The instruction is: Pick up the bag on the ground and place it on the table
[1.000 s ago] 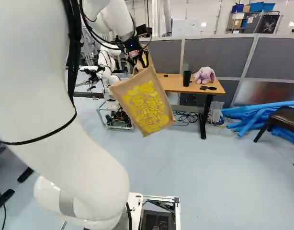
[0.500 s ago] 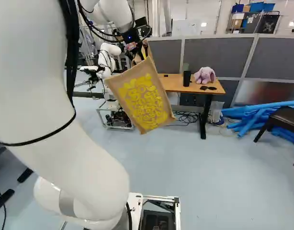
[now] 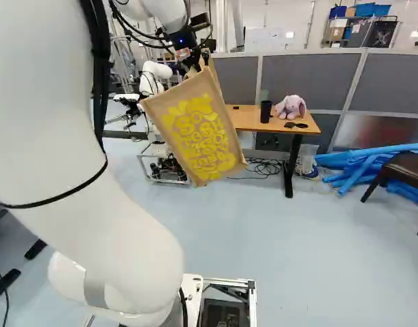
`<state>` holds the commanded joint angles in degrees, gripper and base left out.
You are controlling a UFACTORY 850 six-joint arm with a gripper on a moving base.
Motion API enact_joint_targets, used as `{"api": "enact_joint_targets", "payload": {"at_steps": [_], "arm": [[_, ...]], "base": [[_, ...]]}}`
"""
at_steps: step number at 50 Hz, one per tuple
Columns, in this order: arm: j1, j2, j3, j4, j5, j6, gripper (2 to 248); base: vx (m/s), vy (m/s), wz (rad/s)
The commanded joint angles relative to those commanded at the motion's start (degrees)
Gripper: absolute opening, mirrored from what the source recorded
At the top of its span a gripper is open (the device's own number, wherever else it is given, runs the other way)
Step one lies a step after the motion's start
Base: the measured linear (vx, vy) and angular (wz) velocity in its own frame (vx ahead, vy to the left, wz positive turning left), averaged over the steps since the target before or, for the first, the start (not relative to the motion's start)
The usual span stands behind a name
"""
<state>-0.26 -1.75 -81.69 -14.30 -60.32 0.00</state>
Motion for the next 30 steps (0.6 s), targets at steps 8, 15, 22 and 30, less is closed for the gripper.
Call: {"api": "enact_joint_targets", "payload": {"at_steps": [8, 15, 22, 30], "arm": [[0.0, -0.46, -0.92, 0.4, -1.6, 0.0, 30], [0.01, -0.75, -1.3, 0.71, -2.65, 0.0, 30], [0.01, -0.81, -1.37, 0.8, -2.87, 0.0, 30], [0.01, -0.81, -1.37, 0.8, -2.87, 0.0, 30]], "base": [[0.0, 0.0, 0.0], [0.0, 0.0, 0.0], [0.0, 0.0, 0.0], [0.0, 0.0, 0.0]]}}
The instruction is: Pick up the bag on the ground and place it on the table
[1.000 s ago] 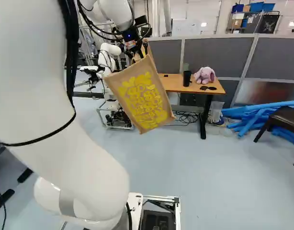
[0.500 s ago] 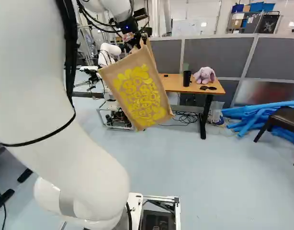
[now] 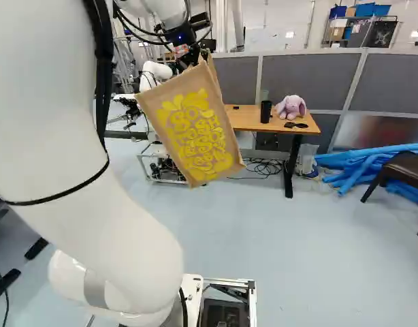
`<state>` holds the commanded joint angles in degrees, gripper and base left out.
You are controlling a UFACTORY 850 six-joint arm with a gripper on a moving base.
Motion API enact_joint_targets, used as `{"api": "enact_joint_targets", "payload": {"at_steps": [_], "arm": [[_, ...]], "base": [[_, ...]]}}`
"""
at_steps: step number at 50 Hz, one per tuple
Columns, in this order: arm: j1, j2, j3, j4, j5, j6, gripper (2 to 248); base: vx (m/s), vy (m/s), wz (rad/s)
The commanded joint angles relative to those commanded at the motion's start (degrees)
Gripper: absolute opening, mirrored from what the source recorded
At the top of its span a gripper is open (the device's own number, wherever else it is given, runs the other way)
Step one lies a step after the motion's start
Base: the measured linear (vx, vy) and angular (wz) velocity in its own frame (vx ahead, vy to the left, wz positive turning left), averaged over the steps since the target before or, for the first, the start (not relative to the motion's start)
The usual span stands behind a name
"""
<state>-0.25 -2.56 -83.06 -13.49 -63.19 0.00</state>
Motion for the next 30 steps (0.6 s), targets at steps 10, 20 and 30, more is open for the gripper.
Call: {"api": "enact_joint_targets", "payload": {"at_steps": [10, 20, 30], "arm": [[0.0, 0.0, 0.0, 0.0, 0.0, 0.0, 30], [0.0, 0.0, 0.0, 0.0, 0.0, 0.0, 30], [0.0, 0.0, 0.0, 0.0, 0.0, 0.0, 30]], "base": [[0.0, 0.0, 0.0], [0.0, 0.0, 0.0], [0.0, 0.0, 0.0]]}}
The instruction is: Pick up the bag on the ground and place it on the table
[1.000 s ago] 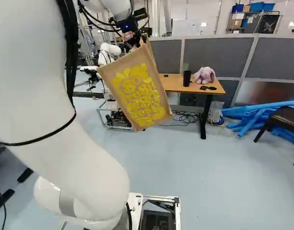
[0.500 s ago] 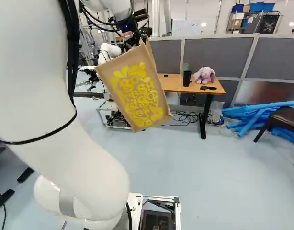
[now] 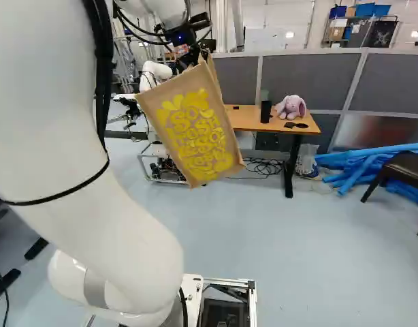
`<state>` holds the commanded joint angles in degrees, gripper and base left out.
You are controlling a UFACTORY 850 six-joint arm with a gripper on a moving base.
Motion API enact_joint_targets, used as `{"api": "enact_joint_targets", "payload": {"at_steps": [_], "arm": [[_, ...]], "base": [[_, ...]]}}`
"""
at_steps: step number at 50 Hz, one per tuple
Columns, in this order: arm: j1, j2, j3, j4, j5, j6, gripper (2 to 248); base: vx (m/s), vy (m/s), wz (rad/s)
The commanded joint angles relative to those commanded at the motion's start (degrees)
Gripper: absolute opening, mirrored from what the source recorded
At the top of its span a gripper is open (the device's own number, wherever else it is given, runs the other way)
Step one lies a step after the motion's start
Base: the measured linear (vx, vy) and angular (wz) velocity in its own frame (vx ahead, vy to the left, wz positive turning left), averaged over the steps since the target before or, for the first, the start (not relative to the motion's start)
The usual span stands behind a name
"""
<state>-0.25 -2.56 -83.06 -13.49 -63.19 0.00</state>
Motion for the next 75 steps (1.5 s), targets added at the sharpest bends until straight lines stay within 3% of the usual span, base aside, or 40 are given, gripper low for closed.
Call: {"api": "enact_joint_targets", "payload": {"at_steps": [75], "arm": [[0.0, 0.0, 0.0, 0.0, 0.0, 0.0, 30]], "base": [[0.022, 0.001, -0.001]]}}
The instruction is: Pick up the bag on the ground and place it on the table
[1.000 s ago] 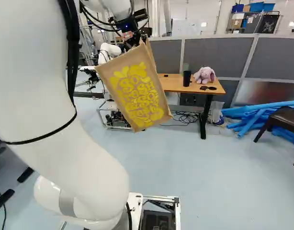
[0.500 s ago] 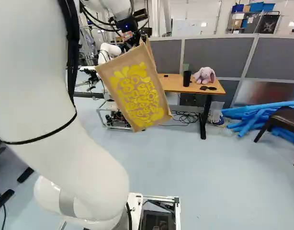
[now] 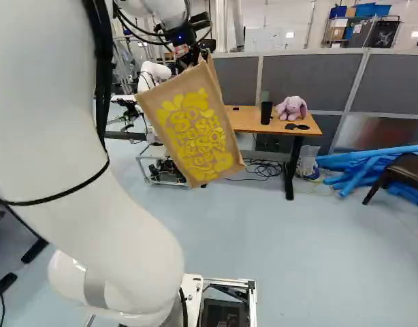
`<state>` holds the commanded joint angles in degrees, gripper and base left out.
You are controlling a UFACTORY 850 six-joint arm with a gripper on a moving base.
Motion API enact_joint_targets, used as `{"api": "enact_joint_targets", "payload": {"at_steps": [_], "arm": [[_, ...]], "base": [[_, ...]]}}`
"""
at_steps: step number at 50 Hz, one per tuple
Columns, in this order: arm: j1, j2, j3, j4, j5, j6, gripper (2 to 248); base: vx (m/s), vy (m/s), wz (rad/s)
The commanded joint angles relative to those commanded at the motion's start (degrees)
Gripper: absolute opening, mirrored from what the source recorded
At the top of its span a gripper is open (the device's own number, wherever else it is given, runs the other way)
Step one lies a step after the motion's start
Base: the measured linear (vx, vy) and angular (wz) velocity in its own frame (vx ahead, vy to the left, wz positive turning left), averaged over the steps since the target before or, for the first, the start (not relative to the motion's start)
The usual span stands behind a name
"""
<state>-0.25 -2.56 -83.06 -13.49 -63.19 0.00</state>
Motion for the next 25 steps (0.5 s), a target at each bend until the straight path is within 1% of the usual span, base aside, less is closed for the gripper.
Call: {"api": "enact_joint_targets", "payload": {"at_steps": [25], "arm": [[0.0, 0.0, 0.0, 0.0, 0.0, 0.0, 30]], "base": [[0.111, 0.003, -0.005]]}}
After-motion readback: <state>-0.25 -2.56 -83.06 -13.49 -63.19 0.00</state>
